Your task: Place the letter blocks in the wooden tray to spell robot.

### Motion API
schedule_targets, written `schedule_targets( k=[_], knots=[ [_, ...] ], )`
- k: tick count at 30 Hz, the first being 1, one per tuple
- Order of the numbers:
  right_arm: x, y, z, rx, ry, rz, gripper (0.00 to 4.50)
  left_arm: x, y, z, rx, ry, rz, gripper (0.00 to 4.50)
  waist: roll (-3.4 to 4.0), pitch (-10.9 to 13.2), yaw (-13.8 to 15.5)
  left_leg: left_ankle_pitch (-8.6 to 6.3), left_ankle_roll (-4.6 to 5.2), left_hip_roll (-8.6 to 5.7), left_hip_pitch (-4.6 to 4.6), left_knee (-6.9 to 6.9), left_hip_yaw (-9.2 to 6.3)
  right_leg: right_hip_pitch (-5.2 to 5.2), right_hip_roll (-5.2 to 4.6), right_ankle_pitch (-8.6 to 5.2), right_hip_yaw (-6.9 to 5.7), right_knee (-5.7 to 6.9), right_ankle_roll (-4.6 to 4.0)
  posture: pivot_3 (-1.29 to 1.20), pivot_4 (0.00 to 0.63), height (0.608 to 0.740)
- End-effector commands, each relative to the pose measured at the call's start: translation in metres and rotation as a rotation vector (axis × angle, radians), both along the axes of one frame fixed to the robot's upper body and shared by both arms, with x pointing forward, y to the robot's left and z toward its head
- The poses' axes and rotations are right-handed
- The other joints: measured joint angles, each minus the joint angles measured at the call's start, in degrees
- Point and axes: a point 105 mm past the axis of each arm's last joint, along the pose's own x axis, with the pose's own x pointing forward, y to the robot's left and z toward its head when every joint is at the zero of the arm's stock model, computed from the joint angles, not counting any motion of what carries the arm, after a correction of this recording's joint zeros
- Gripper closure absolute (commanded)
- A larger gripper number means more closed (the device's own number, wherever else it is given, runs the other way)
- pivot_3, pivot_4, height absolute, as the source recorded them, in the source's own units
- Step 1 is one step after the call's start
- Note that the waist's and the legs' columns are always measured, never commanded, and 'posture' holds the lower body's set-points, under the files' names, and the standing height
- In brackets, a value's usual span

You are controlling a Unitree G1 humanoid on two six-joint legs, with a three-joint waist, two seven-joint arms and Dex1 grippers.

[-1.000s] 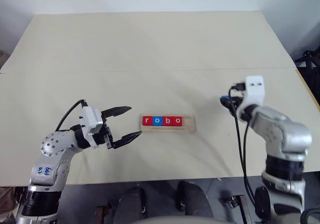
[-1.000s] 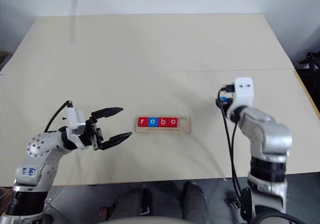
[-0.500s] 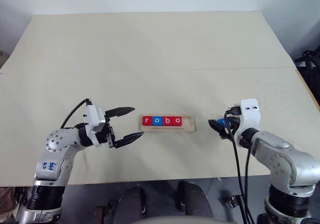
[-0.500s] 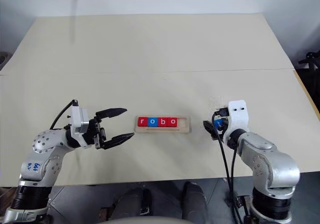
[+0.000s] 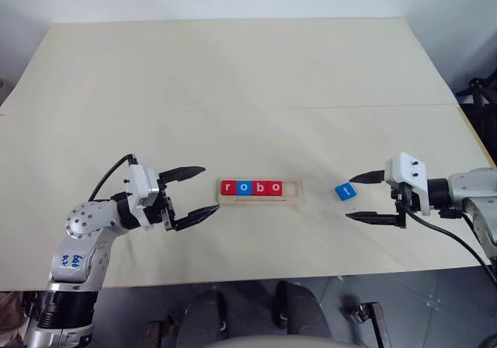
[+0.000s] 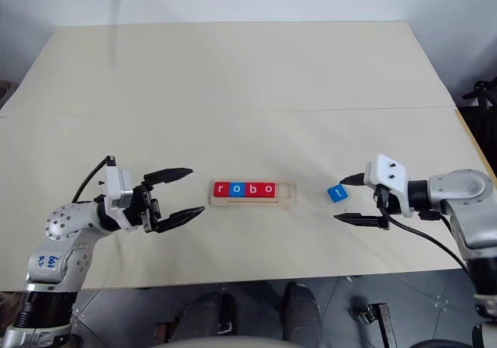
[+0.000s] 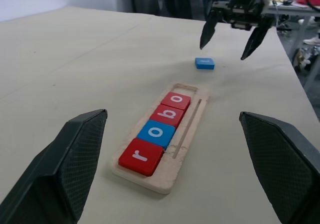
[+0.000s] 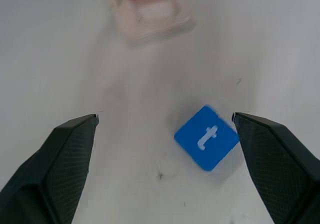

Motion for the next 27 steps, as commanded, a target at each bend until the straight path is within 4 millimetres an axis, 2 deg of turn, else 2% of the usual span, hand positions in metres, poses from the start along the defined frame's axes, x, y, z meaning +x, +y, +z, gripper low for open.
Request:
schedule_targets(
  k=[1,8,11,16,18,23,27],
  knots=[
    [0.012,-0.005,-0.001,-0.047,-0.030,0.057,0.02,-0.006,-0.004,0.010,0.015,-0.049,-0.038,0.00,0.00,0.00,-0.02,0.00,0.00,0.00,0.00,0.02,0.01,0.00,0.00,0.00,0.01,0.01,0.00,0.00,0.150,0.740],
    [0.036,-0.004,-0.011,-0.077,-0.013,0.073,0.02,-0.009,-0.008,0.011,0.013,-0.054,-0.043,0.00,0.01,0.00,0.01,0.01,-0.02,0.02,0.00,0.03,0.03,0.00,0.00,0.00,0.01,0.02,0.00,0.00,0.150,0.740],
    [0.036,-0.007,-0.016,-0.090,0.038,0.079,0.60,-0.009,-0.008,0.012,0.013,-0.056,-0.041,0.00,0.01,0.00,0.05,0.01,-0.02,0.02,0.00,0.06,0.02,0.02,0.00,0.00,0.01,0.04,0.00,0.00,0.150,0.740],
    [0.039,-0.004,-0.012,-0.071,0.027,0.095,2.34,-0.010,-0.007,0.012,0.015,-0.056,-0.034,0.00,0.01,0.00,0.02,0.01,-0.02,0.02,0.00,0.07,0.00,0.03,0.00,0.00,0.00,0.04,0.00,0.00,0.150,0.740],
    [0.041,0.006,-0.003,-0.050,0.004,0.119,3.01,-0.010,-0.006,0.012,0.014,-0.055,-0.030,0.00,0.02,0.00,-0.02,0.02,-0.03,0.03,0.01,0.07,0.00,0.03,0.00,0.00,0.00,0.05,0.00,0.00,0.150,0.740],
    [0.040,0.054,0.025,0.063,0.009,0.174,3.05,-0.011,-0.004,0.011,0.012,-0.052,-0.022,0.00,0.08,0.01,-0.17,0.03,-0.06,0.06,0.01,0.07,0.03,-0.07,0.00,-0.01,0.05,0.17,-0.03,0.00,0.150,0.740],
    [0.039,0.088,0.028,0.055,0.019,0.167,3.05,-0.011,-0.006,0.010,0.009,-0.049,-0.023,0.00,0.08,0.01,0.00,0.03,-0.06,0.06,-0.01,0.08,0.01,-0.07,0.00,-0.02,0.03,0.20,-0.05,0.00,0.150,0.740]
  ],
)
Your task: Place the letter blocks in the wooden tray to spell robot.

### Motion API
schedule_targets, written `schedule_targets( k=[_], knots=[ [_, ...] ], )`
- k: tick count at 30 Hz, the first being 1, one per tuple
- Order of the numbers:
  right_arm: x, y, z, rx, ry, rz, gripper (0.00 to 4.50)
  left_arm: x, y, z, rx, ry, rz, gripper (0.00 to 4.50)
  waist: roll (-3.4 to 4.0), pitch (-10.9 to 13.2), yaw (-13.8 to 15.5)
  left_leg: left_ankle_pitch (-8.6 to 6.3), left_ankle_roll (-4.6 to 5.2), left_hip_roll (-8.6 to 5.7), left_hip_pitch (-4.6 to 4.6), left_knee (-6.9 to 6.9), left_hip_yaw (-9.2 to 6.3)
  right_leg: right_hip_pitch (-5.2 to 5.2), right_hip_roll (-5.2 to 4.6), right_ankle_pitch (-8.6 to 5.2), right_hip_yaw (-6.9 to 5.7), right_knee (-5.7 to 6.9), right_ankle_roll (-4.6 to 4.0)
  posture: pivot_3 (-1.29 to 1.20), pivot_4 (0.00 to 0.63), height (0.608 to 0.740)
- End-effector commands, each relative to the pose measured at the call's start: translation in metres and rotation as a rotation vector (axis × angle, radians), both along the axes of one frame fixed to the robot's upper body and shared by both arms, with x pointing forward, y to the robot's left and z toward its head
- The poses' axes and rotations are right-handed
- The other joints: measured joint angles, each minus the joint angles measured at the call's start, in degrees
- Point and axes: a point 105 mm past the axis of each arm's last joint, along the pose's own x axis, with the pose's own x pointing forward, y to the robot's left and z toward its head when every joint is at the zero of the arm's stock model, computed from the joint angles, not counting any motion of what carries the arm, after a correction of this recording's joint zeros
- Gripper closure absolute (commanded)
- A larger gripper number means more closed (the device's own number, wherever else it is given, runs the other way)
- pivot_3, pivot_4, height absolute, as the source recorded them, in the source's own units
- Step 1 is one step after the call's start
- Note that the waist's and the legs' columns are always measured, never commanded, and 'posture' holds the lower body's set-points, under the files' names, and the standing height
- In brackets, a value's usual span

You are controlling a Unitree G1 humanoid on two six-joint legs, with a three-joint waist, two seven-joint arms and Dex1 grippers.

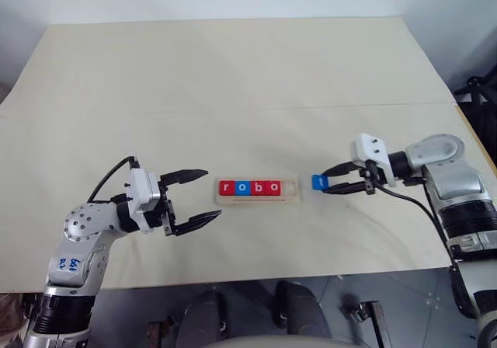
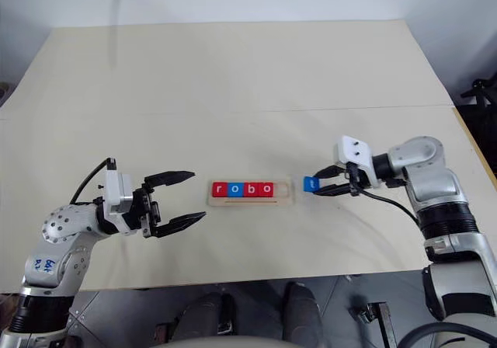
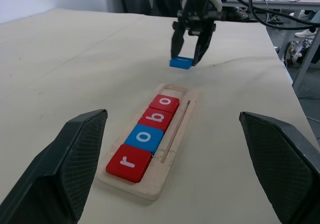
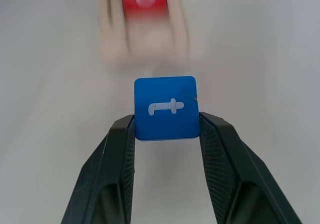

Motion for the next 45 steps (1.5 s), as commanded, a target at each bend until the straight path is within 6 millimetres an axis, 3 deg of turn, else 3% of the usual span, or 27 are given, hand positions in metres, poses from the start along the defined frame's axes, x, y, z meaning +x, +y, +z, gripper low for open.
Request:
schedule_targets(
  k=[1,7,12,21,26,31,40,45],
  knots=[
    [0.000,0.021,0.007,-0.020,-0.020,-0.007,3.05,-0.005,-0.003,0.008,-0.007,-0.037,-0.016,0.00,0.00,0.00,0.12,0.00,0.00,0.00,0.00,0.00,0.00,0.00,0.00,0.00,0.00,0.00,0.00,0.00,0.150,0.740],
    [0.002,0.027,-0.009,-0.084,-0.039,-0.015,3.05,-0.007,-0.005,0.009,-0.011,-0.038,-0.016,0.00,0.00,0.00,0.73,0.00,0.00,-0.03,-0.06,0.01,-0.02,0.00,-0.01,0.00,-0.03,-0.04,0.00,0.00,0.150,0.740],
    [0.003,0.033,-0.010,-0.066,-0.039,-0.012,3.05,-0.008,-0.003,0.008,-0.012,-0.034,-0.002,0.00,0.00,0.00,0.36,0.00,0.00,-0.02,-0.05,0.01,-0.02,-0.01,0.00,0.00,-0.04,-0.02,0.00,0.00,0.150,0.740],
    [-0.009,0.034,-0.006,-0.051,-0.005,0.041,0.03,-0.007,-0.003,0.009,-0.016,-0.038,0.011,0.00,0.00,0.00,0.07,0.00,0.00,-0.02,-0.05,0.00,-0.03,-0.01,0.00,0.00,-0.05,-0.02,0.00,0.00,0.150,0.740],
    [-0.008,0.026,0.007,-0.001,-0.027,0.012,0.03,-0.006,-0.002,0.009,-0.016,-0.039,0.015,0.00,0.00,0.00,0.10,0.00,0.00,-0.02,-0.05,0.00,-0.03,-0.01,0.00,0.00,-0.05,-0.02,0.00,0.00,0.150,0.740],
    [-0.008,0.019,0.009,0.053,-0.022,-0.001,1.26,-0.005,-0.002,0.008,-0.019,-0.035,0.019,0.00,0.00,0.00,0.06,0.00,0.00,-0.02,-0.04,0.00,-0.03,0.00,0.00,0.00,-0.05,-0.03,0.00,0.00,0.150,0.740],
    [0.022,0.022,-0.004,0.025,-0.121,-0.093,4.45,-0.004,-0.002,0.009,-0.018,-0.038,0.016,0.00,0.00,0.00,-0.06,0.00,0.00,-0.02,-0.04,0.00,-0.01,-0.01,0.00,0.00,-0.05,-0.01,0.00,0.00,0.150,0.740],
    [0.019,0.030,-0.012,0.030,-0.102,-0.054,4.45,-0.004,-0.002,0.010,-0.017,-0.040,0.020,0.00,0.00,0.00,0.02,0.00,0.00,-0.03,-0.04,0.00,-0.01,0.00,0.00,0.00,-0.04,-0.02,0.00,0.00,0.150,0.740]
  ],
)
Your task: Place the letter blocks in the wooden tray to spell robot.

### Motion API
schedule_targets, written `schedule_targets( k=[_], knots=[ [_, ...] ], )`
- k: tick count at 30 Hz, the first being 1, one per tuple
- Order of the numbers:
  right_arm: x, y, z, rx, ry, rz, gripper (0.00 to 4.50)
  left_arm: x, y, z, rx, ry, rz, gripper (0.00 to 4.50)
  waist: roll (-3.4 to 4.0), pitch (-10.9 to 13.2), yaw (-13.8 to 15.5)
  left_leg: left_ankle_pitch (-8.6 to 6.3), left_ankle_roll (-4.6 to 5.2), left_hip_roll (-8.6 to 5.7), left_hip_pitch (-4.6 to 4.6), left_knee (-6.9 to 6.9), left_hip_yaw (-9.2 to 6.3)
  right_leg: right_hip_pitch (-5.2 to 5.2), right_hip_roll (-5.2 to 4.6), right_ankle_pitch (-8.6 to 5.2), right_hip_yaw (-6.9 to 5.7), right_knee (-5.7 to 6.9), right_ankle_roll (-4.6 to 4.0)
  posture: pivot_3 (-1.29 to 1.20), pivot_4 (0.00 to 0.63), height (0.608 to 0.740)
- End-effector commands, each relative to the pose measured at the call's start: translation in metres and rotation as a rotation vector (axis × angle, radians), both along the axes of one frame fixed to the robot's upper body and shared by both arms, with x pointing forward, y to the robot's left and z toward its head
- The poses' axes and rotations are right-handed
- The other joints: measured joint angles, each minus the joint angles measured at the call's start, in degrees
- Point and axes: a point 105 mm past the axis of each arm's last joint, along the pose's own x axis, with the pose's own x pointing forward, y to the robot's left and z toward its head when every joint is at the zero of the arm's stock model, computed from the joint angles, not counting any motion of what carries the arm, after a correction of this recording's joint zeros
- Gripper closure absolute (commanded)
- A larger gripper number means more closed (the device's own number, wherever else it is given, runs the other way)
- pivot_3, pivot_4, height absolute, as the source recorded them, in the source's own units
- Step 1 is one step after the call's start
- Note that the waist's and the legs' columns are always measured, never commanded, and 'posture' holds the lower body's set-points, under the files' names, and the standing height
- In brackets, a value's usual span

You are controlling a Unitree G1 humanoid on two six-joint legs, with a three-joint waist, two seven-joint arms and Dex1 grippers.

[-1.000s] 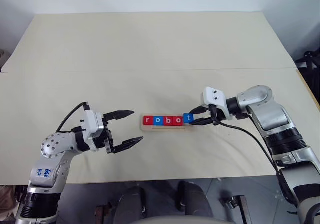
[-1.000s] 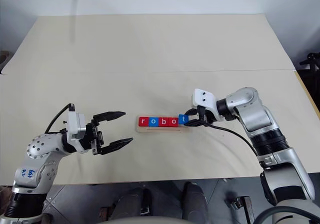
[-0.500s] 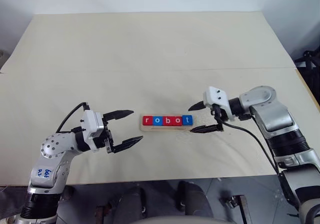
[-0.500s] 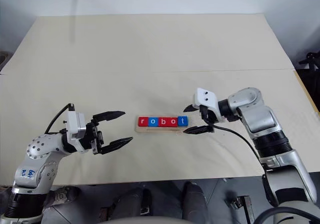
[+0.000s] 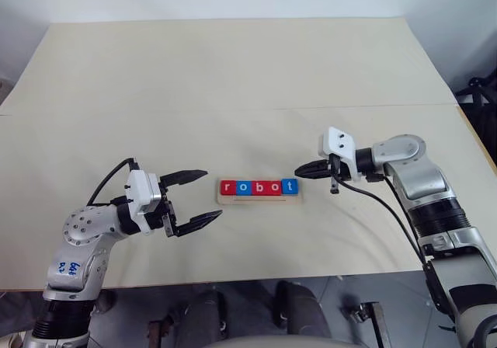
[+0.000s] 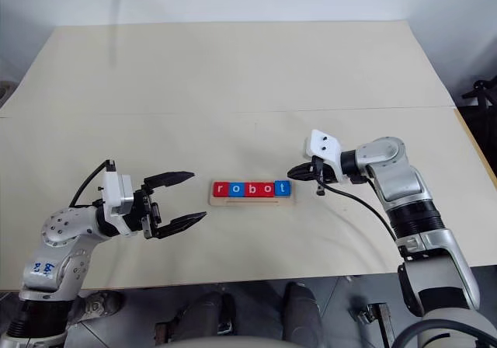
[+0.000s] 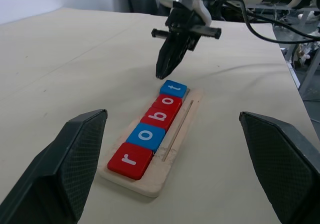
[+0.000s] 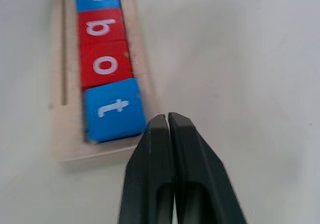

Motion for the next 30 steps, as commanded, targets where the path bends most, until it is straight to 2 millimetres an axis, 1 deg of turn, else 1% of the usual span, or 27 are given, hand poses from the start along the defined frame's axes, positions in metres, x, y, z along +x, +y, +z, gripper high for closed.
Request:
schedule_targets(
  k=[1,4,8,11,14,16,17,19,21,22,24,25,26,28,30],
  knots=[
    [-0.006,0.005,0.004,0.008,-0.012,0.053,4.45,-0.003,-0.001,0.009,-0.009,-0.039,-0.006,0.00,0.00,0.00,0.07,0.00,0.00,0.00,0.00,0.00,0.00,0.00,0.00,0.00,0.00,0.00,0.00,0.00,0.150,0.740],
    [-0.012,0.007,0.003,0.007,0.000,0.083,4.45,-0.003,-0.001,0.009,-0.009,-0.039,-0.003,0.00,0.00,0.00,0.03,0.00,0.00,0.00,0.00,0.00,-0.01,0.01,0.00,0.00,0.00,0.00,0.00,0.00,0.150,0.740],
    [-0.009,0.003,0.007,0.011,-0.029,0.066,4.45,-0.003,0.000,0.009,-0.006,-0.038,0.000,0.00,0.00,0.00,-0.02,0.00,0.00,0.01,0.01,0.00,-0.01,0.00,0.00,0.00,-0.01,0.01,0.00,0.00,0.150,0.740],
    [-0.003,-0.003,0.018,0.046,-0.078,0.036,4.45,-0.003,0.001,0.009,-0.007,-0.036,0.003,0.00,0.00,0.00,-0.02,0.00,0.00,0.00,0.01,0.00,0.00,0.00,0.00,0.00,0.00,0.01,0.00,0.00,0.150,0.740],
    [-0.014,-0.021,0.034,0.116,-0.056,0.038,4.45,-0.002,0.005,0.010,-0.004,-0.035,0.009,0.00,0.00,0.00,0.35,0.00,0.00,0.00,-0.01,0.00,-0.01,0.00,0.00,0.00,0.00,0.00,0.00,0.00,0.150,0.740],
    [-0.024,-0.037,0.034,0.118,-0.065,0.020,4.09,-0.002,0.011,0.008,0.021,-0.034,0.008,0.00,0.00,0.00,0.69,0.00,0.01,-0.01,-0.02,0.00,-0.03,0.02,0.00,0.00,-0.01,-0.05,0.00,0.00,0.150,0.740],
    [-0.028,-0.043,0.034,0.116,-0.099,0.017,3.86,-0.001,0.013,0.008,0.030,-0.035,0.011,0.00,0.00,0.00,0.89,0.00,0.01,0.00,-0.01,0.00,-0.02,0.03,0.00,0.00,-0.02,-0.07,0.00,0.00,0.150,0.740],
    [-0.044,-0.051,0.031,0.141,-0.131,0.044,3.25,0.000,0.019,0.009,0.041,-0.035,0.018,0.00,-0.01,0.00,1.14,0.00,0.01,0.00,-0.01,-0.02,-0.03,0.03,0.00,0.00,-0.05,-0.10,0.00,0.00,0.150,0.740],
    [-0.061,-0.060,0.029,0.217,-0.166,0.044,2.56,0.002,0.025,0.009,0.058,-0.039,0.041,0.00,-0.01,0.00,1.38,0.00,0.00,0.00,0.01,-0.03,-0.02,0.04,0.00,0.00,-0.05,-0.09,0.00,0.00,0.150,0.740],
    [-0.069,-0.064,0.026,0.228,-0.166,0.038,2.23,0.002,0.027,0.009,0.068,-0.040,0.048,0.00,-0.01,0.00,1.45,0.00,0.00,0.00,0.01,-0.03,-0.02,0.04,0.01,0.00,-0.05,-0.08,0.00,0.00,0.150,0.740],
    [-0.084,-0.068,0.022,0.266,-0.130,0.017,1.49,0.004,0.033,0.009,0.085,-0.049,0.078,0.00,-0.01,0.00,1.50,0.00,0.01,-0.01,0.00,-0.02,-0.01,0.05,0.00,0.01,-0.02,-0.09,0.02,0.00,0.150,0.740],
    [-0.089,-0.069,0.020,0.276,-0.110,0.005,1.20,0.005,0.035,0.010,0.087,-0.049,0.092,0.00,-0.02,0.00,1.51,-0.01,0.01,-0.02,0.01,-0.01,0.00,0.06,0.00,0.02,0.00,-0.09,0.03,0.00,0.150,0.740],
    [-0.093,-0.071,0.018,0.288,-0.113,-0.019,0.82,0.006,0.037,0.012,0.079,-0.046,0.101,0.00,-0.02,0.00,1.46,-0.01,0.01,-0.01,0.04,-0.01,0.00,0.07,0.00,0.02,0.00,-0.08,0.03,0.00,0.150,0.740],
    [-0.096,-0.072,0.017,0.303,-0.140,-0.050,0.15,0.008,0.044,0.013,0.077,-0.037,0.134,0.00,-0.02,0.00,1.30,0.00,0.01,0.00,0.10,-0.01,0.01,0.07,0.00,0.02,0.03,-0.01,0.02,0.00,0.150,0.740],
    [-0.095,-0.071,0.020,0.325,-0.165,-0.072,0.07,0.010,0.049,0.012,0.100,-0.033,0.167,0.00,-0.01,0.00,1.29,0.00,0.00,0.00,0.13,-0.01,0.01,0.07,0.01,0.01,0.05,0.03,0.00,0.00,0.150,0.740]
  ],
)
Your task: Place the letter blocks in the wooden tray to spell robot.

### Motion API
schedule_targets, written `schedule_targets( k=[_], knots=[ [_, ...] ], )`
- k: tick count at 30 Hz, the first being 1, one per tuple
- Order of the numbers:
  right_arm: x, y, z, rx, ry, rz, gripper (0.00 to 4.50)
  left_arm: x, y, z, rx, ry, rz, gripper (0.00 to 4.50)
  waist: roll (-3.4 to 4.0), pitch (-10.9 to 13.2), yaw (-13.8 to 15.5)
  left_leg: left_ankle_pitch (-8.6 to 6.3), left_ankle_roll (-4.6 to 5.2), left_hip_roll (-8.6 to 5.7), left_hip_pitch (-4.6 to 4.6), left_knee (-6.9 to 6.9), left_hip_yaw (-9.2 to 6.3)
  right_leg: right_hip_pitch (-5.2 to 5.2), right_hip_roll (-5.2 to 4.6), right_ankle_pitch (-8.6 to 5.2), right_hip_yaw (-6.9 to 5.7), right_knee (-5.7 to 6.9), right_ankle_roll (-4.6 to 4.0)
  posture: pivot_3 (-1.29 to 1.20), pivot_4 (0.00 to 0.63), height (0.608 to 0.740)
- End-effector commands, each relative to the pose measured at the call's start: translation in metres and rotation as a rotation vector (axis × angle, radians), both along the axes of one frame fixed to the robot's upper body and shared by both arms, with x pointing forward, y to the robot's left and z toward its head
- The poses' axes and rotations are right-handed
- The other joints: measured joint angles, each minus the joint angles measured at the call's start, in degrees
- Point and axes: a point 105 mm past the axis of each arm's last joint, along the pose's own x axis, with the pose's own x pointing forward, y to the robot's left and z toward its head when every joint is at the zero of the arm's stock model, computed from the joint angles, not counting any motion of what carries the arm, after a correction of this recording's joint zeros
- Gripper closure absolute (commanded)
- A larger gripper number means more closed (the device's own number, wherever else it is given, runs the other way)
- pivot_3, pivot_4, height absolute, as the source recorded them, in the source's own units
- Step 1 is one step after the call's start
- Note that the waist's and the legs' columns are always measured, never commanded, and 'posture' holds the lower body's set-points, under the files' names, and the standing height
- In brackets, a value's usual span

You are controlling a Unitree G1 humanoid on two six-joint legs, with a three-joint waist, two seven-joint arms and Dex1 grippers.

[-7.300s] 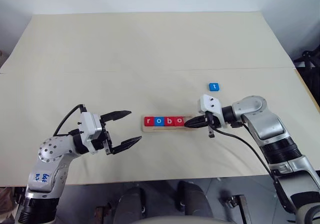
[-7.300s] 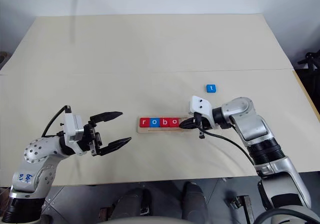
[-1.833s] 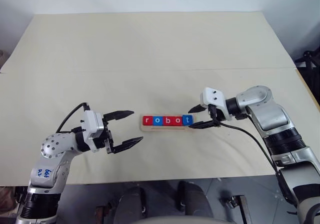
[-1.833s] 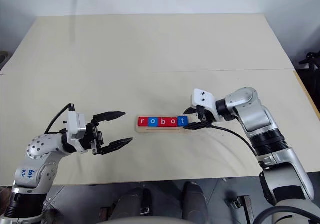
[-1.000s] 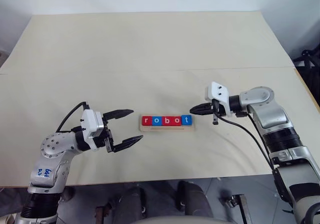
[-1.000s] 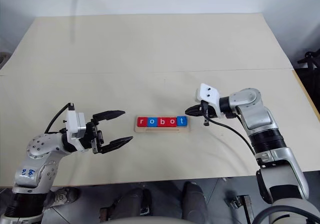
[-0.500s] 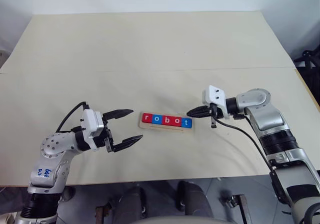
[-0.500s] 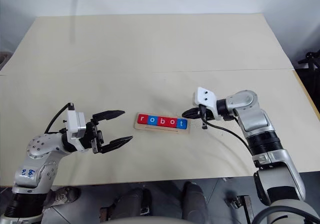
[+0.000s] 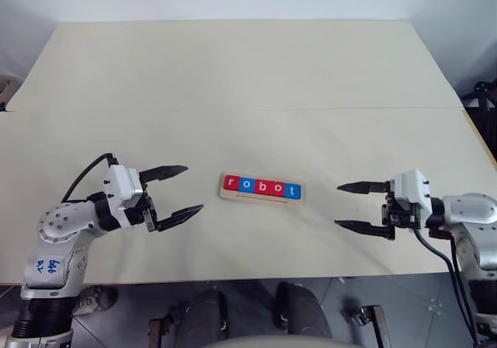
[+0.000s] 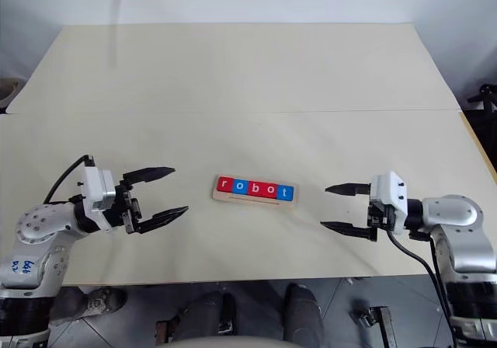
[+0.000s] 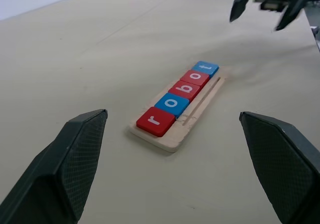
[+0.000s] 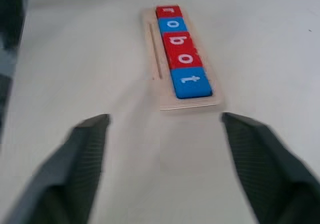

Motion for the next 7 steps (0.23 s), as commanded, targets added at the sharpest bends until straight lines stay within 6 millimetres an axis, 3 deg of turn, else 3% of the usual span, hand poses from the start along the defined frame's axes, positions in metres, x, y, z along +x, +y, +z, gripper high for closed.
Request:
schedule_targets(
  k=[1,7],
  knots=[
    [0.0020,0.0020,0.0190,0.050,-0.098,-0.027,0.07,0.0023,0.0120,0.0039,0.036,-0.020,0.062,0.00,0.00,0.00,0.02,0.00,0.00,0.00,0.00,0.00,0.01,0.00,0.00,0.00,0.01,0.00,0.00,0.00,0.150,0.740],
    [0.0079,0.0018,0.0207,0.043,-0.095,-0.023,0.07,0.0037,0.0140,0.0042,0.046,-0.038,0.072,0.00,0.00,0.00,0.20,0.00,0.01,-0.01,-0.02,0.00,0.02,0.00,0.00,0.00,0.02,-0.04,0.00,0.00,0.150,0.740]
  ],
)
